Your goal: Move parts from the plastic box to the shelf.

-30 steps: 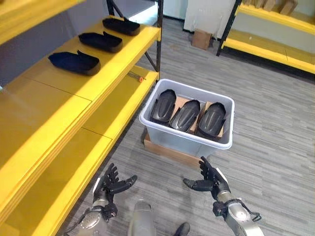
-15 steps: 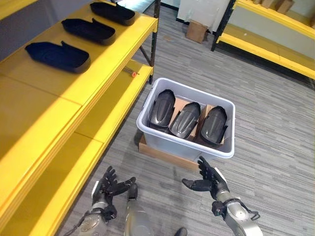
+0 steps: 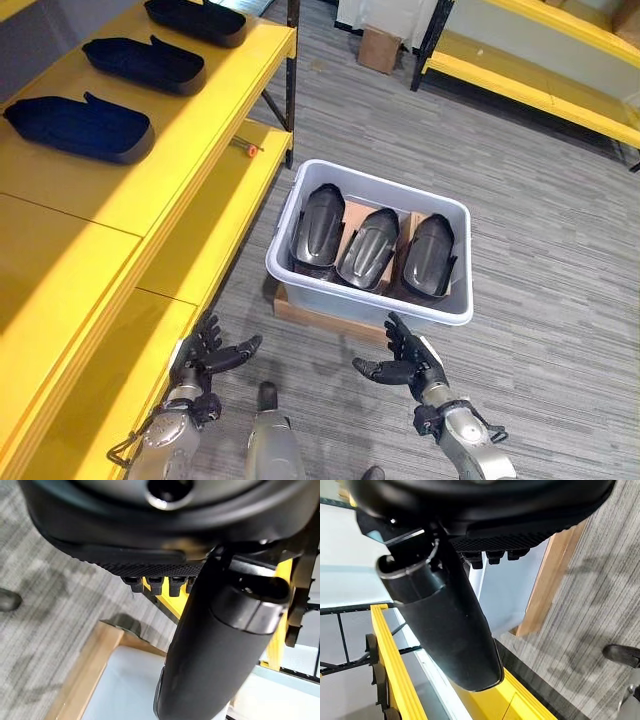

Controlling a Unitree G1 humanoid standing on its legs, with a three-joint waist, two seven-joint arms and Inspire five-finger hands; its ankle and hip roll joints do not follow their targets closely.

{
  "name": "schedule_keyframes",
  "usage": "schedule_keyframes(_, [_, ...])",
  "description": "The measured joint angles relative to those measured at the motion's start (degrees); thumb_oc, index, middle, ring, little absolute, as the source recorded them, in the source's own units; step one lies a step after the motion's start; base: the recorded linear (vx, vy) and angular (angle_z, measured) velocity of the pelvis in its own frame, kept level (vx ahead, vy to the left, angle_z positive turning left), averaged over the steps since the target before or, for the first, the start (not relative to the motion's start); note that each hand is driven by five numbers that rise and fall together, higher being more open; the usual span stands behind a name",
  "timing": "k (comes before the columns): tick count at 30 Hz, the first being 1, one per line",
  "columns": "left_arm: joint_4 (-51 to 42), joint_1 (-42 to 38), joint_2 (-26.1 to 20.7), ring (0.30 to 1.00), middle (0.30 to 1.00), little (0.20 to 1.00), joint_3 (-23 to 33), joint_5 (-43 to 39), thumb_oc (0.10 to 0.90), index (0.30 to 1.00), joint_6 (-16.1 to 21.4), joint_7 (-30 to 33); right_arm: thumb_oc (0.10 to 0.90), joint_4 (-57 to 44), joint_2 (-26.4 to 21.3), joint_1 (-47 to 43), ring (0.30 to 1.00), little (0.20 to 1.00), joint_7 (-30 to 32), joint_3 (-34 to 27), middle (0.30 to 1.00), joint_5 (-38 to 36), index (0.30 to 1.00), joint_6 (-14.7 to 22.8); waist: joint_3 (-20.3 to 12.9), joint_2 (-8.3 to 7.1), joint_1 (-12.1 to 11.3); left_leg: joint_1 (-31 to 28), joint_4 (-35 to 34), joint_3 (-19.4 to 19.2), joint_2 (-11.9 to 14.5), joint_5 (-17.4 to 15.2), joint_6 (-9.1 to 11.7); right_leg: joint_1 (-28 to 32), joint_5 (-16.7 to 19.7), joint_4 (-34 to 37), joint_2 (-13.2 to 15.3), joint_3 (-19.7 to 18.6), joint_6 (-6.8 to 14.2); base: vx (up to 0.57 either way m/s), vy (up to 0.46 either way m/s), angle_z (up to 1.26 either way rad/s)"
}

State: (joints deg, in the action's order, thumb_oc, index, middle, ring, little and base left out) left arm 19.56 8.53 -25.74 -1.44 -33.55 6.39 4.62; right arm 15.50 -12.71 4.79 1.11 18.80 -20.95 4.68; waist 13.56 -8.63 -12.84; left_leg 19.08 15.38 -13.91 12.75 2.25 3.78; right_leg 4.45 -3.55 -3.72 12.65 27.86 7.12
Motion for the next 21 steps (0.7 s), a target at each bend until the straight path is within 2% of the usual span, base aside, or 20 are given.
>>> schedule_keyframes(8, [0.0,1.2,0.1,1.0,1.0,1.0,-1.1,0.0,0.9,1.0,0.0,-0.3,0.9,0.0,-0.7,-0.4,1.0,1.0,-0.1,0.1,1.0,0.6,1.0,-0.2,0.2,1.07,-0.1,0.9,1.7,0.1,-1.1,-1.4,-0.5,0.0,-0.5,-0.2,1.4,0.9,-0.2,0.06,0.083,0.04])
schedule_keyframes(14, [0.0,1.0,0.0,1.0,1.0,1.0,-1.2,0.0,0.9,1.0,0.0,-0.3,0.9,-0.1,-1.2,-0.4,1.0,1.0,-0.2,0.2,1.0,0.7,1.0,-0.5,0.0,1.66,0.1,0.8,3.5,-0.1,-4.4,-4.5,-3.4,-0.3,1.1,-5.8,5.6,2.5,0.0,0.07,0.167,0.13])
schedule_keyframes(16, [0.1,1.1,0.0,1.0,1.0,1.0,-1.4,0.0,0.9,1.0,0.0,-0.3,0.9,-0.1,-1.1,-0.1,1.0,1.0,-0.2,0.2,1.0,0.7,1.0,-0.8,-0.1,1.97,0.2,-0.5,2.9,-0.1,-5.9,-5.4,-4.8,-1.8,3.6,-11.0,8.4,2.2,-0.1,0.1,0.284,0.15])
schedule_keyframes(18, [0.2,1.5,0.0,1.0,1.0,1.0,-1.6,0.0,0.9,1.0,0.0,-0.3,0.9,-0.1,-0.9,0.4,1.0,1.0,-0.2,0.4,1.0,0.8,1.0,-0.9,-0.3,2.27,0.4,-2.6,2.2,-0.6,-8.0,-6.2,-6.4,-2.7,7.6,-15.3,10.9,0.2,-0.1,0.11,0.364,0.22])
schedule_keyframes(19, [0.7,2.4,-0.3,1.0,1.0,1.0,-2.8,0.1,0.9,1.0,0.0,-0.3,0.9,0.0,-0.4,1.1,1.0,1.0,-0.2,0.4,1.0,1.2,1.0,-1.1,-0.5,3.18,1.9,-5.5,-0.2,-0.1,-9.6,-6.4,-8.8,-6.0,11.1,-25.6,13.5,-4.1,2.7,0.05,0.329,0.26])
schedule_keyframes(20, [0.6,2.2,-0.3,1.0,1.0,1.0,-2.8,0.0,0.9,1.0,0.1,-0.3,0.9,-0.1,0.1,1.4,1.0,1.0,-0.3,0.8,1.0,1.3,1.0,-1.1,-0.7,3.57,1.6,-6.4,-1.3,-0.1,-10.8,-6.5,-9.8,-8.2,14.0,-27.8,12.8,-5.2,3.3,0.07,0.37,0.22])
schedule_keyframes(21, [0.7,2.6,0.0,1.0,1.0,1.0,-3.4,0.0,0.9,1.0,0.0,-0.2,0.9,0.0,0.0,1.4,1.0,1.0,-0.8,0.8,1.0,1.7,1.0,-1.2,-0.9,4.18,1.9,-7.5,-1.9,-0.2,-10.8,-5.6,-10.9,-8.4,17.6,-28.8,13.4,-6.7,4.1,0.02,0.143,0.05])
